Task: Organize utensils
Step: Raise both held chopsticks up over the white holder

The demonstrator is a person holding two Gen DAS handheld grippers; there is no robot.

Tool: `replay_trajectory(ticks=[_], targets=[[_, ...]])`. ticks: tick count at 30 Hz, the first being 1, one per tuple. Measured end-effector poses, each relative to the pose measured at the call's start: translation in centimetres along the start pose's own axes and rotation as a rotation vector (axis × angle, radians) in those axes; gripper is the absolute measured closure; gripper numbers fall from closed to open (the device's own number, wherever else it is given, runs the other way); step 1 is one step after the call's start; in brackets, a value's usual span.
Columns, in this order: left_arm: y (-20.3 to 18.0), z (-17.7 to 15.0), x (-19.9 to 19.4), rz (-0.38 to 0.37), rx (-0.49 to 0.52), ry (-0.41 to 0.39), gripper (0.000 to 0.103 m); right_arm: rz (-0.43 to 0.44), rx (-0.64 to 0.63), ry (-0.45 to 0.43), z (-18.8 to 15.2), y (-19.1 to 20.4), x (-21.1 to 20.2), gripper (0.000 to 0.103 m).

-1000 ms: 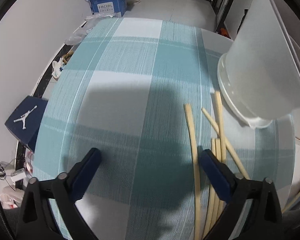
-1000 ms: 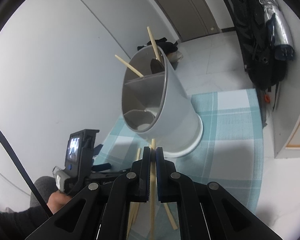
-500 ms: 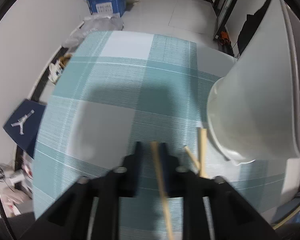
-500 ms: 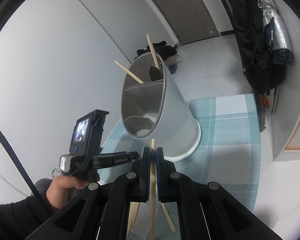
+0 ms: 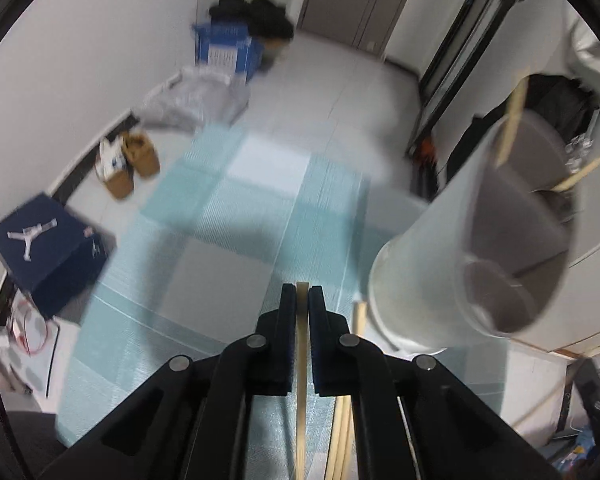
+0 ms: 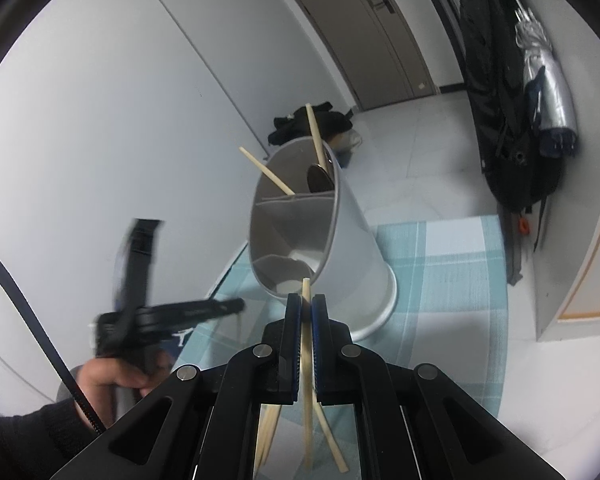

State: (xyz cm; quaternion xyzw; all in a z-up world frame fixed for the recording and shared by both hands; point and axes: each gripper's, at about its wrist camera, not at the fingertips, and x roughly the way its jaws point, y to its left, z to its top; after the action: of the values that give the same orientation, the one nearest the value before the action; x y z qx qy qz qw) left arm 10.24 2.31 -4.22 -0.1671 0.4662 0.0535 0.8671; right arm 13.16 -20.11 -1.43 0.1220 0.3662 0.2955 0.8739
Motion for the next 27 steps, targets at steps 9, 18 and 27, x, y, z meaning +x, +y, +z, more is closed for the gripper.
replay_trajectory(ticks=[9,18,27], targets=[[-1.4,-1.5,-6.4,-0.076,0.096,-0.252,0.100,-0.047,-0.056,-0.039,-0.6,2.2,-0.4,0.099],[0.7,-1.0,-7.8,-0.146,0.054,-0.312,0.100,-0.116,-0.090,-0.074,-1.5,4.3,-0.8,0.099],[0.6,-1.5,-9.8,-0.191,0.062,-0.340,0.100,-0.149,-0.161,-0.068,-2.7,7.0,-1.5,0.099]])
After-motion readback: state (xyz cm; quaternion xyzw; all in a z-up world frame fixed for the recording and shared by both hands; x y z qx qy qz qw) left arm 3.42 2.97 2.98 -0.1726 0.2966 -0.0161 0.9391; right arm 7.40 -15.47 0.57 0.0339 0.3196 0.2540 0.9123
